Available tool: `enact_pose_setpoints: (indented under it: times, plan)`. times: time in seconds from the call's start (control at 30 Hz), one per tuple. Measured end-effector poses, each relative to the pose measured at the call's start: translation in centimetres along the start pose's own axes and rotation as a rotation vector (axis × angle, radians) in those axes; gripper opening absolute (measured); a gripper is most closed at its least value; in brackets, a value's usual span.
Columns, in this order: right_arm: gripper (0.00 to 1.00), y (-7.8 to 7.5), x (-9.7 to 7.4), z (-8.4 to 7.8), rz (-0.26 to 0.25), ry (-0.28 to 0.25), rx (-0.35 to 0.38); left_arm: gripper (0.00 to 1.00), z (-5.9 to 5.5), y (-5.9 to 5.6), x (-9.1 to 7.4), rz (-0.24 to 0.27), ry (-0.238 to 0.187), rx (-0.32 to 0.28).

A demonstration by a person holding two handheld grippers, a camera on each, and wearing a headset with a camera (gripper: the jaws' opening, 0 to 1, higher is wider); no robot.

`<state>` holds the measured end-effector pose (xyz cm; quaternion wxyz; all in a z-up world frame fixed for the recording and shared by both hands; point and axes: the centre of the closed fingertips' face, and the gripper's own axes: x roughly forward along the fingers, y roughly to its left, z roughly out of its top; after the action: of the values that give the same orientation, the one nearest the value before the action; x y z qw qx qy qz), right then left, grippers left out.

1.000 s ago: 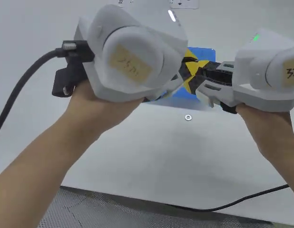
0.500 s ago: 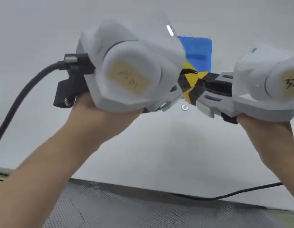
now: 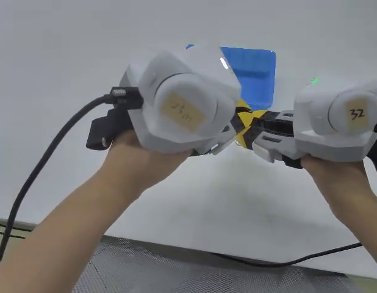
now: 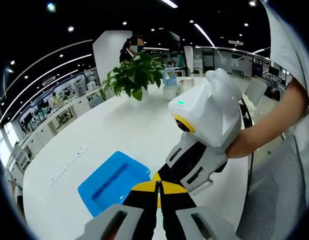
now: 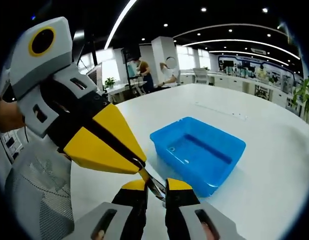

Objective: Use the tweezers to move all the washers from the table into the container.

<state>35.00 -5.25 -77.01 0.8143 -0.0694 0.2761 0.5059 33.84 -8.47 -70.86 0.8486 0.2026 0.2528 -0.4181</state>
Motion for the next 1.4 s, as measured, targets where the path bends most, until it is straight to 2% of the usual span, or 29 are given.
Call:
enact_pose_setpoints:
  times: [0.07,0.2,0.37,0.5,0.6,0.7,0.9,1.03,1.13,1.23,1.4]
  plan:
    - [0.09,0.0,0.1,-0.2,-0.002,0.010,-0.018,0.00,-0.2,0.0,0.1,-0.002,0.002,-0.016]
    - [0.09,0.1,0.3,-0.6,-0.001,0.020,-0.022,0.00,-0.6,-0.2,0.3,0.001,0.010,-0.005]
    - [0.09,-0.1,0.2,-0.6,-0.003,0.017,-0.027,0.00,-0.4,-0.1,0.4,0.009,0.000,-0.018]
    - [0.09,-0.2,0.2,-0.5,-0.007,0.015,-0.018,0.00,-0.4,0.0,0.6,0.014,-0.003,-0.007]
    - [0.08,-0.3,0.3,-0.5,-0.010,0.017,-0.028,0.00,-0.4,0.3,0.6,0.014,-0.009,-0.026]
    - [0.08,-0.2,0.4,-0.4,-0.010,0.019,-0.036,0.00,-0.7,0.4,0.7,0.016,-0.002,-0.027]
    - [0.04,-0.2,0.5,-0.5,-0.033,0.042,-0.149,0.00,-0.9,0.5,0.8,0.014,-0.003,-0.043]
    - [0.03,-0.4,0.3,-0.7,-0.041,0.049,-0.161,0.00,-0.7,0.2,1.0,-0.005,-0.004,-0.036]
    - [0.03,-0.4,0.2,-0.5,-0.049,0.050,-0.171,0.00,-0.4,-0.2,0.8,-0.009,-0.002,-0.004]
    - [0.03,-0.3,-0.4,0.2,-0.055,0.037,-0.182,0.00,0.3,0.0,0.3,-0.011,-0.008,0.007]
    - [0.03,-0.5,-1.2,2.2,-0.059,-0.002,-0.190,0.00,2.1,0.4,-0.6,-0.006,-0.022,0.050]
